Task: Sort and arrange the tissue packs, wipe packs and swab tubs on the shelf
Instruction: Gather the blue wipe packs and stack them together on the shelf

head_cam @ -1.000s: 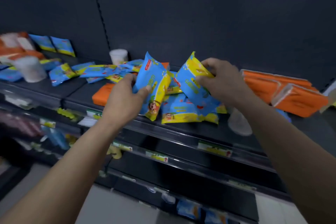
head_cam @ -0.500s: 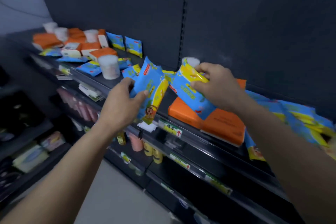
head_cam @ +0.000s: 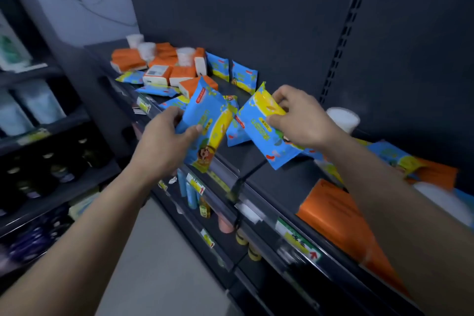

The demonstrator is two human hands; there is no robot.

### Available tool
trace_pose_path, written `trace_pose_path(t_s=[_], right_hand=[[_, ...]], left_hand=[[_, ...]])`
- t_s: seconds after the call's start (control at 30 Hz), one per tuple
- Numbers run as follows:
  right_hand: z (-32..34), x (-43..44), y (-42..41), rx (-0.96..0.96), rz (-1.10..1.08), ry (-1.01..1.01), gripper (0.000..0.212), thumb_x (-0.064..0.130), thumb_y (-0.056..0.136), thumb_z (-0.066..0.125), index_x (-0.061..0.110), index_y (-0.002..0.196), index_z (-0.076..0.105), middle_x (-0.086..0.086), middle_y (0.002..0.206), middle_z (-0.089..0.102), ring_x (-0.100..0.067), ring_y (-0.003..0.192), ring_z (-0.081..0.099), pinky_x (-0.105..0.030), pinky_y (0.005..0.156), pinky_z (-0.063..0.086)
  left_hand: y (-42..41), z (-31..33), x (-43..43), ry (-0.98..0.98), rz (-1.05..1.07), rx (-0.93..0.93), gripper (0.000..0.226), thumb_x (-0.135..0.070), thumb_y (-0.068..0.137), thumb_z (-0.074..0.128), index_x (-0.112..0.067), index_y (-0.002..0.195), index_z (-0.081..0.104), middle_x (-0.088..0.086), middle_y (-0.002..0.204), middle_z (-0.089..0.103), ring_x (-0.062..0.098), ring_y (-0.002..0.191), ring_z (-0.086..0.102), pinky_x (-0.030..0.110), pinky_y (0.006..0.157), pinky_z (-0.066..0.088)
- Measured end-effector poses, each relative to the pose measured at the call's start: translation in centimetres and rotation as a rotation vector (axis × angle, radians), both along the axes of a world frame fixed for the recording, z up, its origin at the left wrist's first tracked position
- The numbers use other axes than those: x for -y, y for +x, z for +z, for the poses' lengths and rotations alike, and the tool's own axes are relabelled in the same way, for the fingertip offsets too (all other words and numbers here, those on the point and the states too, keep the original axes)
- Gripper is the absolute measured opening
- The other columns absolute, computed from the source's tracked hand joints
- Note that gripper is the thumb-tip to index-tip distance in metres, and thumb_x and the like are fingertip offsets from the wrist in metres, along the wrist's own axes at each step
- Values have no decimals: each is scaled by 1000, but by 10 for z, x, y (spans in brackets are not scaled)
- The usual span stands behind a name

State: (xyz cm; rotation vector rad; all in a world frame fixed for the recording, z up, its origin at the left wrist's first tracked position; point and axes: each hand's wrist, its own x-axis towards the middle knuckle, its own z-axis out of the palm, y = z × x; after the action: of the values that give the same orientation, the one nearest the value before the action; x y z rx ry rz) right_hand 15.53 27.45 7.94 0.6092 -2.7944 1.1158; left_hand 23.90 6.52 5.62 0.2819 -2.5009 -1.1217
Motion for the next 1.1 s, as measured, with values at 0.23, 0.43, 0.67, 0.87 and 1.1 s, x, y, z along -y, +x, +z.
trace_pose_path(t_s=[0.23,0.43,0.67,0.87,1.1], right_hand=[[12,56,-38,17,-14,-67,78,-2,76,50,40,137,26,-13,81,51,-20,59,48,-34,49,50],[15,121,-74,-87,-183,-118,49,-1,70,54,28,109,54,9,71,49,-6,53,42,-15,45,35],[21,160,-121,-187,-487,-227,22,11,74,66,15,92,55,12,73,48,-4,63,46,-10,49,36],[18,166,-174,-224,-568,-343,32,7,72,68,18,99,55,13,84,49,-7,78,50,-10,58,37],[-2,159,-240,-97,-581,-355,19,5,78,62,15,93,66,-3,90,68,-17,81,66,-31,67,55]], left_hand=[[-54,0,58,42,-42,-30,22,-28,87,61,-9,98,57,7,92,66,23,81,64,42,71,53],[-114,7,131,49,-173,-47,18,-26,88,61,-10,95,57,-2,84,64,9,71,59,21,58,43],[-195,18,189,69,-319,-96,19,-26,87,63,-9,95,57,6,87,68,25,77,65,42,67,53],[-266,15,193,-17,-437,-153,14,-19,87,63,-8,93,56,1,78,62,16,68,59,19,55,44],[-345,3,196,-49,-500,-116,14,-17,87,62,-12,95,52,10,89,65,28,78,63,40,69,54]])
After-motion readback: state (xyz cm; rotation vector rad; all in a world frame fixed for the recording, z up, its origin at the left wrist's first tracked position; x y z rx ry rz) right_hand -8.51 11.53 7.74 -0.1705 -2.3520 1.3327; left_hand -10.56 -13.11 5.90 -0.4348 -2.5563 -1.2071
